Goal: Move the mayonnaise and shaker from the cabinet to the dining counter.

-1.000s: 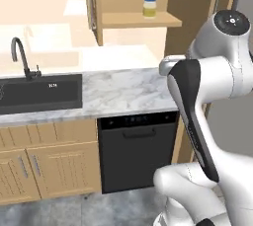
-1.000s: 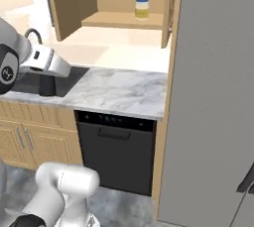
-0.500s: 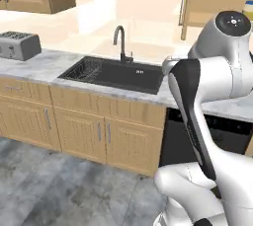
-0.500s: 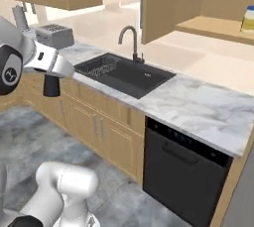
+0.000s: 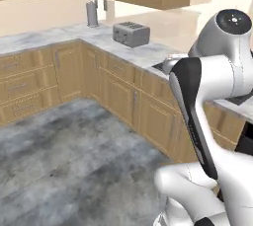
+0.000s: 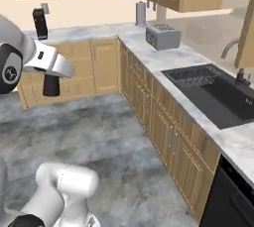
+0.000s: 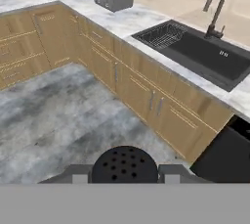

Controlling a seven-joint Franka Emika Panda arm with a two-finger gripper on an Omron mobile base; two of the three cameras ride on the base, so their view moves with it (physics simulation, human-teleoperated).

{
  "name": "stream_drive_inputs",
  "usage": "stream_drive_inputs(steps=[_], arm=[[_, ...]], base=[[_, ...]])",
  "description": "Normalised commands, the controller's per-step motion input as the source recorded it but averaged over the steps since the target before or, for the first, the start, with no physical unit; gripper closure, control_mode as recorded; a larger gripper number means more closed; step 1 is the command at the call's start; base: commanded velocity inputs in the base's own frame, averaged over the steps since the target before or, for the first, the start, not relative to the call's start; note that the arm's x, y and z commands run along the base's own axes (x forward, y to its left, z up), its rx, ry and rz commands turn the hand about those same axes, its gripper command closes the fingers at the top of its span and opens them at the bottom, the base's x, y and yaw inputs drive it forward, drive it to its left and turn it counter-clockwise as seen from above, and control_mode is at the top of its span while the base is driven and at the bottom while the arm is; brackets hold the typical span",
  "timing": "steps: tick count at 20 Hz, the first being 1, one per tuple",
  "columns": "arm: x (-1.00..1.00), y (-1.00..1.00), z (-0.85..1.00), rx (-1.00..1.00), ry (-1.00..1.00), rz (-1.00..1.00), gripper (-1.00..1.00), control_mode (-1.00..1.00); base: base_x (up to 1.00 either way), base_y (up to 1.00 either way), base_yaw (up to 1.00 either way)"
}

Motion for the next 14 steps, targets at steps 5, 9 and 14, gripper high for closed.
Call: stream_drive_inputs(steps=[5, 9, 14], arm=[[0.0, 0.0, 0.0, 0.0, 0.0, 0.0, 1.0, 1.0], [0.0, 0.0, 0.0, 0.0, 0.0, 0.0, 1.0, 1.0], [0.0, 0.0, 0.0, 0.0, 0.0, 0.0, 1.0, 1.0]], base=[[0.11, 0.12, 0.76], [0.09, 0.04, 0.72], [0.04, 0.03, 0.68]])
